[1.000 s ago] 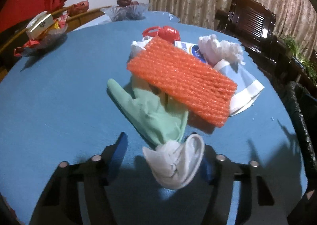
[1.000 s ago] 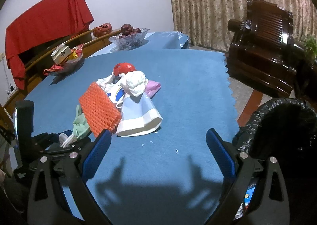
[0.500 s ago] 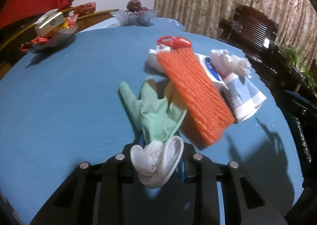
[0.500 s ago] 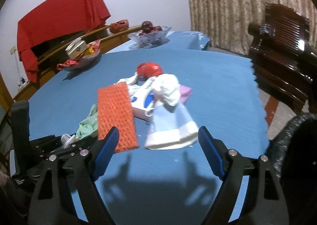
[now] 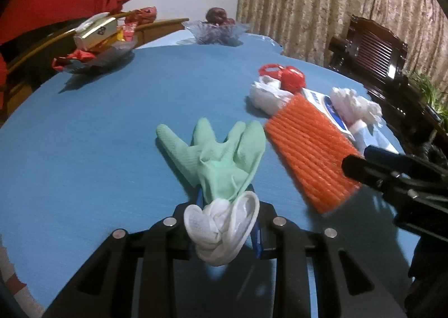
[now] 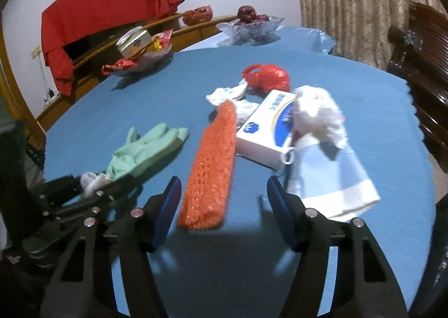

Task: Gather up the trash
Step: 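Grasp the orange mesh strip with the right tool while the left tool holds the glove, then lift the glove and mesh strip off the table with both tools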

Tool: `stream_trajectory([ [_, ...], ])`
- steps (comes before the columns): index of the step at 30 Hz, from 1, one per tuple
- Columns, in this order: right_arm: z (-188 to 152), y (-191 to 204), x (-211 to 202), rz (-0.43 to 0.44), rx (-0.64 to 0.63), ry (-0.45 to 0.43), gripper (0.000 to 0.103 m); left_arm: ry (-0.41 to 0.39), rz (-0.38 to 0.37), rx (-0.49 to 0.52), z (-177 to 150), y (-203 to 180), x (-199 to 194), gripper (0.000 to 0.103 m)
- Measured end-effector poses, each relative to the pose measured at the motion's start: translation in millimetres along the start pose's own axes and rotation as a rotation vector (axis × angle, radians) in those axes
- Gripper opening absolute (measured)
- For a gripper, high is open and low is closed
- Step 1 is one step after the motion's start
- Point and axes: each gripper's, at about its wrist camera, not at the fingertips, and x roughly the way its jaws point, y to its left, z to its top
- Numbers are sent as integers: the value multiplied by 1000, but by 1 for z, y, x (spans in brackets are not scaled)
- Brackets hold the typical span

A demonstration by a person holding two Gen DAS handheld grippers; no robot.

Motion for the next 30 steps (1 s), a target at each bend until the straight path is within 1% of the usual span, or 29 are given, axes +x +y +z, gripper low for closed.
stream_trajectory([
  [2, 0, 5, 9, 2, -7, 20, 57, -8, 15, -7, 1, 7, -1, 29],
  [5, -3, 13, 23, 8, -23, 66, 43, -13, 26, -11, 0, 15, -3, 29],
  [7, -5, 17, 29, 18, -34, 93, 25, -13, 27, -14, 0, 18, -3, 29],
  [8, -5, 19, 30, 27, -39, 100, 19, -13, 26, -17, -1, 19, -3, 29],
  [9, -6, 21, 30, 35, -44, 99, 12, -14, 26, -18, -1, 20, -3, 29],
  [10, -5, 22, 28, 39, -50, 95, 11, -16, 25, -18, -1, 20, -4, 29],
  [15, -4, 25, 10, 53, -52, 66, 10, -29, 18, -20, 2, 19, -12, 29],
  [21, -4, 19, -25, 38, -41, 17, 10, -63, -1, -2, 9, 6, -32, 29],
  [30, -12, -5, -90, -21, -4, -56, 10, -105, -89, 33, 18, -32, -62, 29],
])
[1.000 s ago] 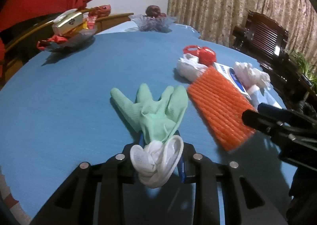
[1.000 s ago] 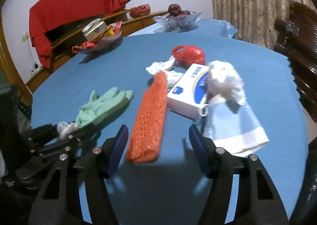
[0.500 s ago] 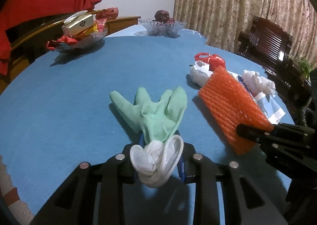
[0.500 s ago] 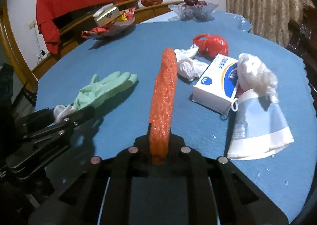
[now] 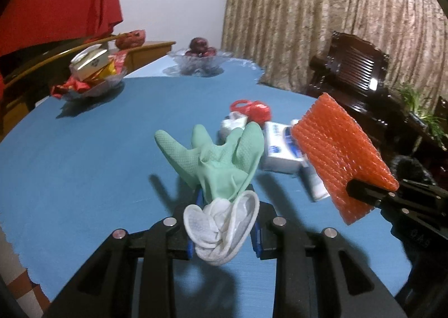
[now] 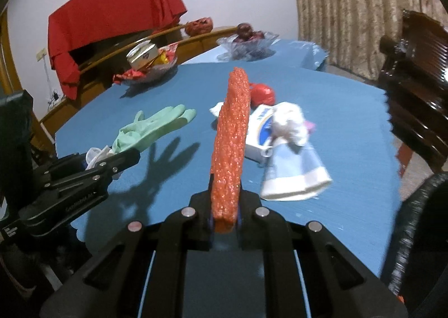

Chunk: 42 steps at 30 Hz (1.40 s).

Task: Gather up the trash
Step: 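Lift the glove and mesh strip off the table with both tools, then carry the glove and mesh strip in both tools over the trash bin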

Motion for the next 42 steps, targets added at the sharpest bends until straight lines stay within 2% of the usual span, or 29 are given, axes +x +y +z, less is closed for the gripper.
stream_trajectory([
  [13, -17, -40, -79, -105, 67, -88, 10, -47, -144, 89, 13, -70, -27, 29],
  [42, -60, -140, -191, -366, 222, -194, 10, -98, -407, 251, 20, -226, -39, 29],
])
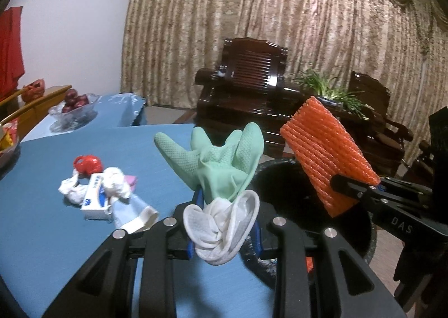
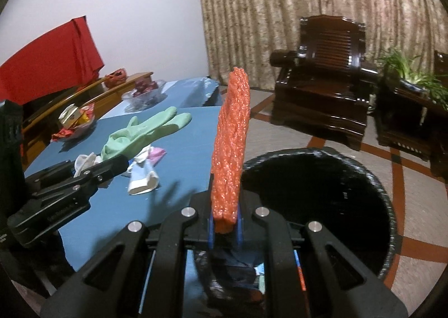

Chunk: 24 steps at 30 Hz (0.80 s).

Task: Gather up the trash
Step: 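Carry the glove and mesh strip in both tools over the trash bin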

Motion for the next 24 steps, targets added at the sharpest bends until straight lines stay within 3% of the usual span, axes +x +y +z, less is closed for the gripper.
stream_trajectory([
  [9, -7, -39, -9, -68, 47, -5, 10, 15, -71, 45, 6, -41, 26, 29],
  [24, -39, -97, 4, -169, 140, 60, 11, 120, -160, 86, -3, -92, 87, 29],
])
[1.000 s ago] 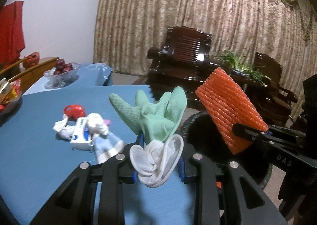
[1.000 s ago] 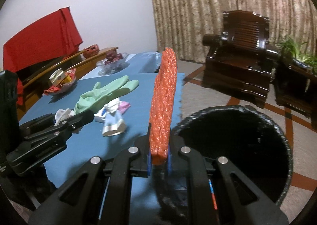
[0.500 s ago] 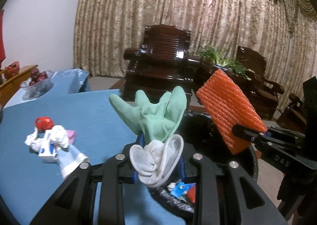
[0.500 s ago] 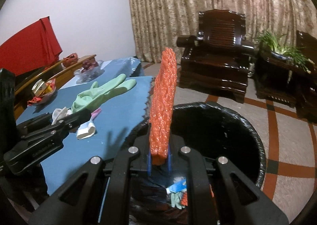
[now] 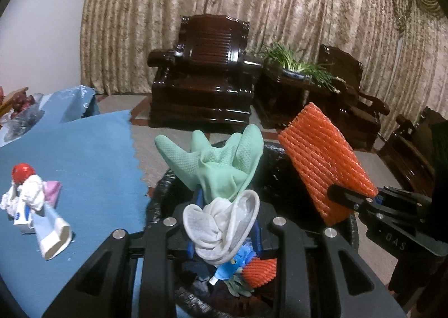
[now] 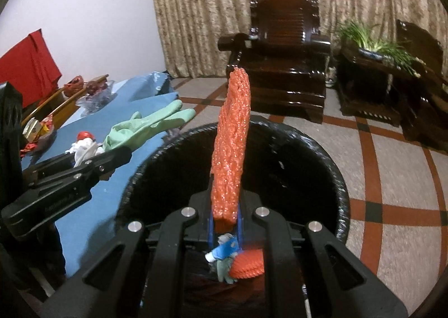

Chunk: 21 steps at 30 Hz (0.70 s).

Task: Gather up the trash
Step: 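Carry the glove and mesh strip in both tools over the trash bin, then open both tools to drop the glove and mesh strip into the bin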

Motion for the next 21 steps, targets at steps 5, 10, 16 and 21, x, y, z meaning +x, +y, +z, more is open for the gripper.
stream_trajectory([
  [5, -7, -11, 6, -37, 6, 20, 15, 19, -33, -2, 2, -4, 13, 38],
  [10, -12, -17, 3, -79, 22, 8, 68, -2, -41, -20, 3, 4, 4, 61],
  [16, -11, -10, -8, -81, 35, -24, 94, -48, 30, -53, 5, 28, -21, 82],
  [21, -4, 13, -14, -40, 25, -45, 96, -76, 127, -71, -1, 57, -52, 93],
])
